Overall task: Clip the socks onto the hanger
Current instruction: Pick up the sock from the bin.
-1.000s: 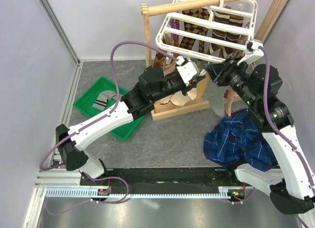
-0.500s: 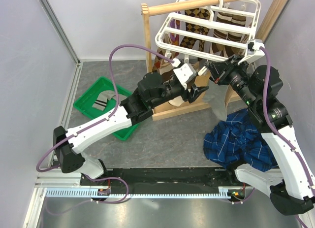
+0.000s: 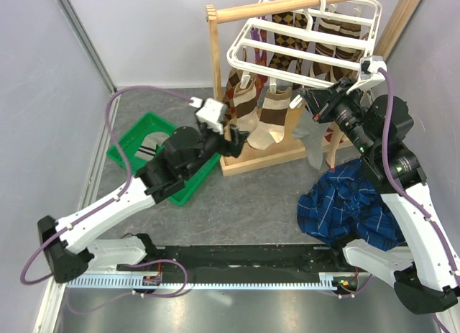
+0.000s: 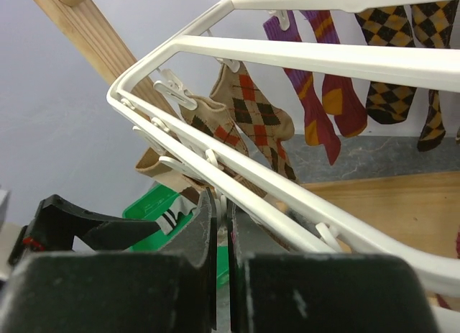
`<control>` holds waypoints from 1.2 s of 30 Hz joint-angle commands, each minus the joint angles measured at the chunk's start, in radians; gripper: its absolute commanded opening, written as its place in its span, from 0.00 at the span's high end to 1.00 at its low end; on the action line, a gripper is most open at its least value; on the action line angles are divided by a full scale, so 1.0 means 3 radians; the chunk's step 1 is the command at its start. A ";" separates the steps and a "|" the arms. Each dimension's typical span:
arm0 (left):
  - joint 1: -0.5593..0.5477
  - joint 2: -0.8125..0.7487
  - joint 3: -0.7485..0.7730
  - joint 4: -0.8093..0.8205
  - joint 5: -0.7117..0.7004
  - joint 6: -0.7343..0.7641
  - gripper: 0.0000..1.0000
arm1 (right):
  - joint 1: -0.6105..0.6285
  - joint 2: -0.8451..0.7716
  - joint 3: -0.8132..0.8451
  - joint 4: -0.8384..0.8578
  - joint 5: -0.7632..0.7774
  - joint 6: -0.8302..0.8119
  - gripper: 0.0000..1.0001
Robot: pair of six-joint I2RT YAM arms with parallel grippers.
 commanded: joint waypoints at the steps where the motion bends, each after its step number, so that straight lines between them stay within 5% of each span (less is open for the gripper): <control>1: 0.0401 -0.0354 -0.0418 -0.0587 -0.0494 -0.0761 0.23 | -0.0007 0.0007 -0.0009 0.0043 0.0022 -0.0146 0.99; 7: 0.1316 -0.0569 -0.0817 -0.1059 -0.0478 -0.1467 0.28 | -0.0002 0.0012 0.0012 -0.0008 0.0027 -0.0243 0.99; 15: 0.2319 0.0048 -0.0895 -0.1330 -0.0636 -0.2908 0.31 | -0.0002 0.0027 0.0058 -0.0100 0.0073 -0.0427 0.99; 26: 0.2933 0.1280 -0.0409 -0.1366 -0.0683 -0.4391 0.36 | -0.0002 -0.0034 0.0027 -0.0136 0.0042 -0.0570 0.99; 36: 0.3092 0.2237 0.0419 -0.2077 -0.0857 -0.5093 0.40 | -0.0002 -0.0024 0.0032 -0.0146 0.0052 -0.0622 0.99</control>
